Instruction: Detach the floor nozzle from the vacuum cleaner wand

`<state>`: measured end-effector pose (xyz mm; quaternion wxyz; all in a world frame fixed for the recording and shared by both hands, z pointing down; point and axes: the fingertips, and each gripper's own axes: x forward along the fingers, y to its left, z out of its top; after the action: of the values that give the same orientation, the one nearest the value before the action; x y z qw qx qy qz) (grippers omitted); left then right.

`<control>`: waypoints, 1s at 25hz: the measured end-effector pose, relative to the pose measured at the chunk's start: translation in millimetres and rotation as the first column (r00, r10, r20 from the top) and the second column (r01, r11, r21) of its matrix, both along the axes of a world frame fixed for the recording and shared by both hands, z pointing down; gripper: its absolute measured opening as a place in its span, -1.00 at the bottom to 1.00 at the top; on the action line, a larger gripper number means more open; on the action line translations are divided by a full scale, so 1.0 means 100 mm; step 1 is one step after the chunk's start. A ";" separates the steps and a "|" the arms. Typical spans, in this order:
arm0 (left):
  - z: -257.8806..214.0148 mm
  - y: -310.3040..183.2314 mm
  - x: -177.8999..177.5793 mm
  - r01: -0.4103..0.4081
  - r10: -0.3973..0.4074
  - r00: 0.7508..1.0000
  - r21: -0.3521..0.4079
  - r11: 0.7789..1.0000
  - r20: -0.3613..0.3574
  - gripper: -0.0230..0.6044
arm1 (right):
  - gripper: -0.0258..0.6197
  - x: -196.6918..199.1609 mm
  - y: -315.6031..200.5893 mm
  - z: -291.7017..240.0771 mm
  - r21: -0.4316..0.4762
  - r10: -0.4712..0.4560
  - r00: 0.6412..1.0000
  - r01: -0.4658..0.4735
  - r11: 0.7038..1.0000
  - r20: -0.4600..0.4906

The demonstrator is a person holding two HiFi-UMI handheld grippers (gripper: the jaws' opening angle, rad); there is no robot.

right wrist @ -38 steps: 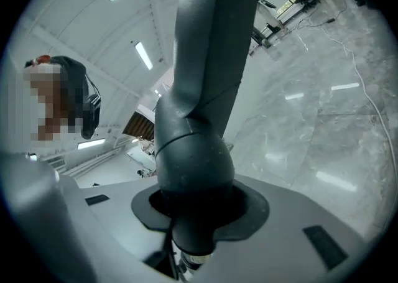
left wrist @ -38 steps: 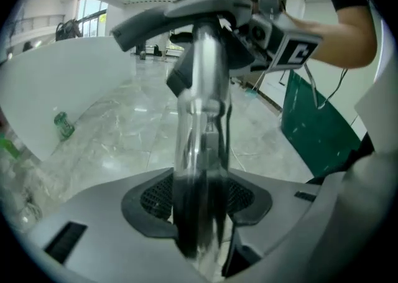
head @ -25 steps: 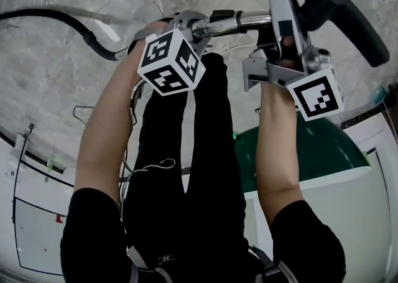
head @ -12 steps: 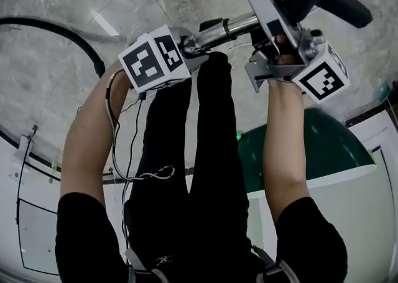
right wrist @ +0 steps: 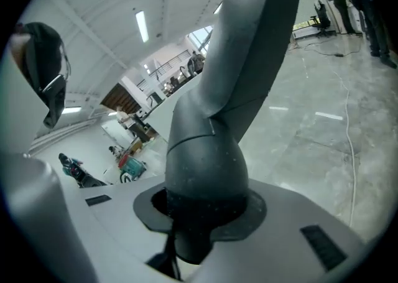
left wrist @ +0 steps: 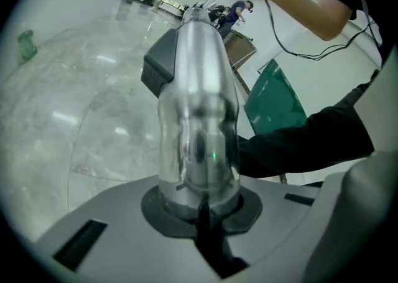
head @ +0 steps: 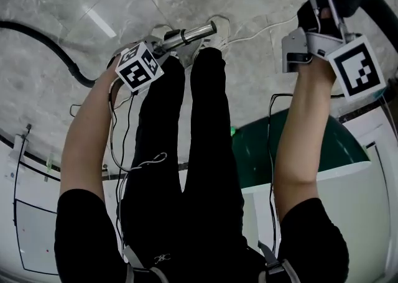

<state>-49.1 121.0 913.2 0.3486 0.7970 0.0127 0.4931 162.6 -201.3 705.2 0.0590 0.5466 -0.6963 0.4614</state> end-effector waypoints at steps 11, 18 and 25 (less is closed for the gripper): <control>0.85 -0.63 0.01 0.120 -0.131 0.978 0.074 0.990 0.162 -0.79 | -0.54 -0.39 0.63 0.34 0.031 -0.096 0.988 0.093 0.995 0.124; 1.39 -1.32 0.00 0.205 -0.326 0.907 0.399 0.894 0.267 -0.79 | -0.54 -0.07 0.85 0.62 -0.005 -0.083 0.973 0.086 0.996 0.213; 1.90 -1.33 -0.01 0.127 -0.336 0.851 0.462 0.878 0.404 -0.79 | -0.53 0.28 1.12 1.11 -0.085 -0.025 0.966 0.048 0.995 0.259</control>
<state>-50.6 -11.8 1103.0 0.2201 0.7036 -0.2770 0.6163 190.2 -89.1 816.1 0.0011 0.4658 -0.6866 0.5583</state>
